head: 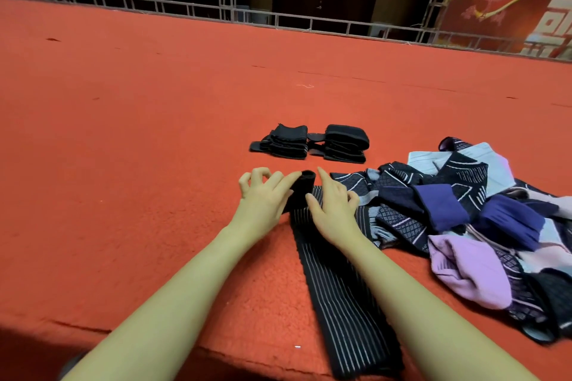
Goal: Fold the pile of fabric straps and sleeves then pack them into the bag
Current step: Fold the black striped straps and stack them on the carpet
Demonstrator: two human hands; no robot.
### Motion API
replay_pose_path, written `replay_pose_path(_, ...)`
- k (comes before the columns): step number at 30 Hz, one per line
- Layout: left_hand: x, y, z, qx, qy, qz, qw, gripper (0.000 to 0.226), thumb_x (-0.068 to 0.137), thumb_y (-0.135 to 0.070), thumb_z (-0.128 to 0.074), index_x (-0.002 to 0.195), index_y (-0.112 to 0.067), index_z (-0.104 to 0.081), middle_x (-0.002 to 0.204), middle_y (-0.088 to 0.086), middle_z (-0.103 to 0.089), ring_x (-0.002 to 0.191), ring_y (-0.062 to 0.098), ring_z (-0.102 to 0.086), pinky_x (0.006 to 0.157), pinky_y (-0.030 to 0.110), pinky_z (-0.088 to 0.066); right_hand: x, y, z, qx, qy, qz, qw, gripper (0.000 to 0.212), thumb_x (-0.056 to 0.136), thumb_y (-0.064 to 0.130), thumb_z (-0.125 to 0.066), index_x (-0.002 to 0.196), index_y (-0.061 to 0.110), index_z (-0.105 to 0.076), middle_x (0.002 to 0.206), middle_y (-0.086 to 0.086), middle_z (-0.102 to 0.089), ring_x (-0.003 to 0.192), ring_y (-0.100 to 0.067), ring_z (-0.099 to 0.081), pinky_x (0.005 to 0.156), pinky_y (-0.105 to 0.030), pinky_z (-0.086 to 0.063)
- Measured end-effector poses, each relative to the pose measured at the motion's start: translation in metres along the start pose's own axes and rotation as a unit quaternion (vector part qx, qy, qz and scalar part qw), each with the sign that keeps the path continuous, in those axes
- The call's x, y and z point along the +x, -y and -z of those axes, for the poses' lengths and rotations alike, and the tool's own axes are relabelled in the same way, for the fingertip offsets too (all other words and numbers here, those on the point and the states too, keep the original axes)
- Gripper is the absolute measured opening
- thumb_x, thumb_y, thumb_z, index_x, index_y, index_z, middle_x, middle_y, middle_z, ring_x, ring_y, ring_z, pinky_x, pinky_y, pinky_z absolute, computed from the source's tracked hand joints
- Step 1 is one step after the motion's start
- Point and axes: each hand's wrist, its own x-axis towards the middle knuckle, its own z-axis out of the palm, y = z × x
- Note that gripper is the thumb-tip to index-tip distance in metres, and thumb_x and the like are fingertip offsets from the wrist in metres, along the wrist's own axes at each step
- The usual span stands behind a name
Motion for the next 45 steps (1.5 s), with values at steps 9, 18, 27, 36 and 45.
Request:
replay_pose_path(9, 0.031, 0.011, -0.005, 0.029, -0.023, -0.033, 0.999, 0.031, 0.09, -0.026, -0.044, 0.118, -0.021, -0.056, 0.083, -0.003, -0.061, 0.09, 0.024, -0.048, 0.076, 0.037, -0.023, 0.022, -0.007, 0.013, 0.03, -0.097, 0.07, 0.992, 0.03, 0.089, 0.032, -0.047, 0.117, 0.026, -0.057, 0.094, 0.011, -0.06, 0.098, -0.01, -0.05, 0.083, -0.029, -0.015)
replay_pose_path(18, 0.101, 0.049, -0.06, 0.105, 0.019, 0.004, 0.994, 0.033, 0.08, -0.019, -0.059, 0.111, -0.023, -0.07, 0.079, 0.004, -0.059, 0.087, 0.026, -0.037, 0.075, 0.038, -0.022, 0.104, -0.005, 0.002, -0.004, -0.188, 0.076, 0.979, 0.046, 0.09, 0.016, -0.062, 0.134, 0.024, -0.053, 0.089, 0.006, -0.062, 0.092, -0.02, -0.053, 0.082, -0.027, -0.011)
replay_pose_path(27, 0.173, 0.118, -0.159, 0.093, 0.101, -0.003, 0.991, 0.029, 0.084, -0.019, -0.053, 0.105, -0.024, -0.071, 0.085, 0.009, -0.055, 0.088, 0.036, -0.053, 0.077, 0.04, -0.021, 0.231, -0.043, -0.047, -0.027, -0.179, 0.12, 0.976, 0.04, 0.088, 0.019, -0.062, 0.128, 0.021, -0.06, 0.089, 0.006, -0.066, 0.092, -0.025, -0.056, 0.08, -0.032, -0.014)
replay_pose_path(36, 0.176, 0.136, -0.232, 0.067, 0.278, 0.066, 0.956, 0.034, 0.1, -0.03, -0.037, 0.127, -0.027, -0.058, 0.127, 0.003, -0.045, 0.122, 0.028, -0.036, 0.099, 0.041, -0.015, 0.268, -0.072, -0.098, -0.202, -0.051, 0.038, 0.977, 0.025, 0.096, 0.028, -0.049, 0.114, 0.02, -0.064, 0.107, -0.004, -0.062, 0.104, -0.03, -0.048, 0.086, -0.04, -0.019)
replay_pose_path(45, 0.106, 0.125, -0.201, -0.031, 0.316, 0.101, 0.943, 0.068, 0.088, -0.05, -0.006, 0.149, -0.029, -0.029, 0.158, -0.006, -0.02, 0.145, 0.015, -0.016, 0.115, 0.043, -0.004, 0.244, -0.078, -0.099, -0.241, 0.049, 0.076, 0.966, 0.08, 0.083, 0.053, 0.007, 0.144, 0.029, -0.039, 0.152, 0.004, -0.035, 0.138, -0.018, -0.029, 0.103, -0.046, -0.01)
